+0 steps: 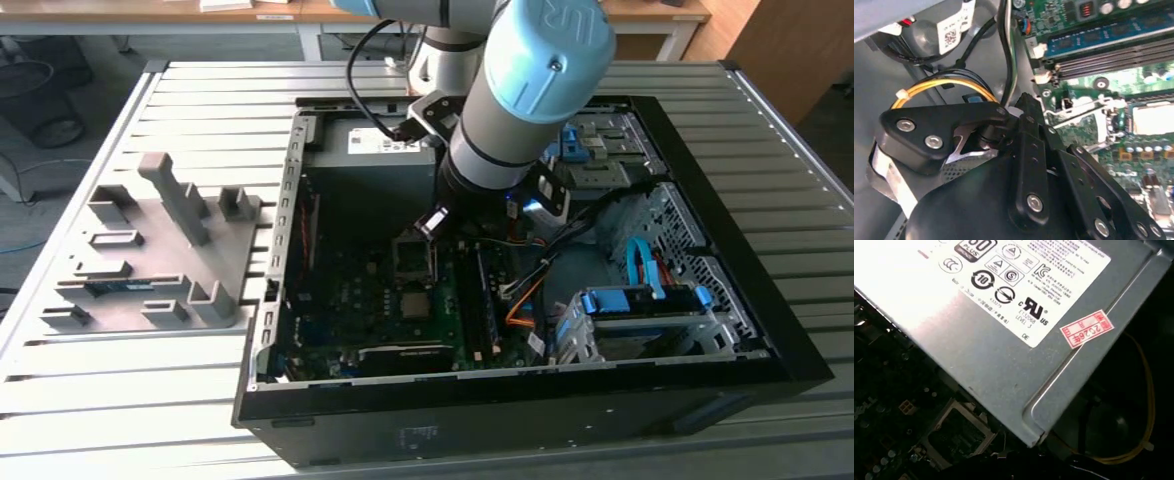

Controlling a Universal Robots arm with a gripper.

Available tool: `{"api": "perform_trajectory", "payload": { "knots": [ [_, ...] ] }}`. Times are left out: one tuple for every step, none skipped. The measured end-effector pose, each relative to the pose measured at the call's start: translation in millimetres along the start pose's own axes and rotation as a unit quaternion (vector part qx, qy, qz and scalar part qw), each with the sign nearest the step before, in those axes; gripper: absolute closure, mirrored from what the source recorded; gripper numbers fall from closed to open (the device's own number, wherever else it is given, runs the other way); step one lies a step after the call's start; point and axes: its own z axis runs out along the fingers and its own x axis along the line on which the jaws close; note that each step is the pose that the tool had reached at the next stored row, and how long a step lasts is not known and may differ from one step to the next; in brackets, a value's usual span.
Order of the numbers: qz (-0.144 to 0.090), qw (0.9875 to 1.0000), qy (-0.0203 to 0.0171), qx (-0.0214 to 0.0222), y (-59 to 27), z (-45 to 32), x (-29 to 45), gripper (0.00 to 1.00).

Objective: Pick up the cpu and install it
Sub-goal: 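Close the cpu cover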

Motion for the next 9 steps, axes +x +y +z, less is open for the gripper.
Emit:
{"api": "perform_trajectory", "payload": {
  "knots": [
    [0.000,1.0000,-0.0001,-0.0001,-0.4,1.3,0.0,0.90],
    [-0.001,1.0000,0.0002,-0.0002,-1.2,4.4,0.5,0.90],
    [-0.001,1.0000,0.0003,-0.0002,-1.3,4.8,0.6,0.90],
    [-0.001,1.0000,0.0004,-0.0001,-1.3,4.9,0.7,0.90],
    [-0.001,1.0000,0.0005,-0.0001,-1.3,5.1,0.8,0.90],
    [-0.001,1.0000,0.0004,-0.0002,-1.0,5.4,1.1,0.90],
    [-0.001,1.0000,0.0003,-0.0002,-0.7,5.6,1.6,0.90],
    [-0.001,1.0000,0.0003,-0.0003,-0.5,6.0,2.0,0.90],
    [-0.001,1.0000,0.0004,-0.0002,0.9,7.0,4.9,0.90]
  ]
}}
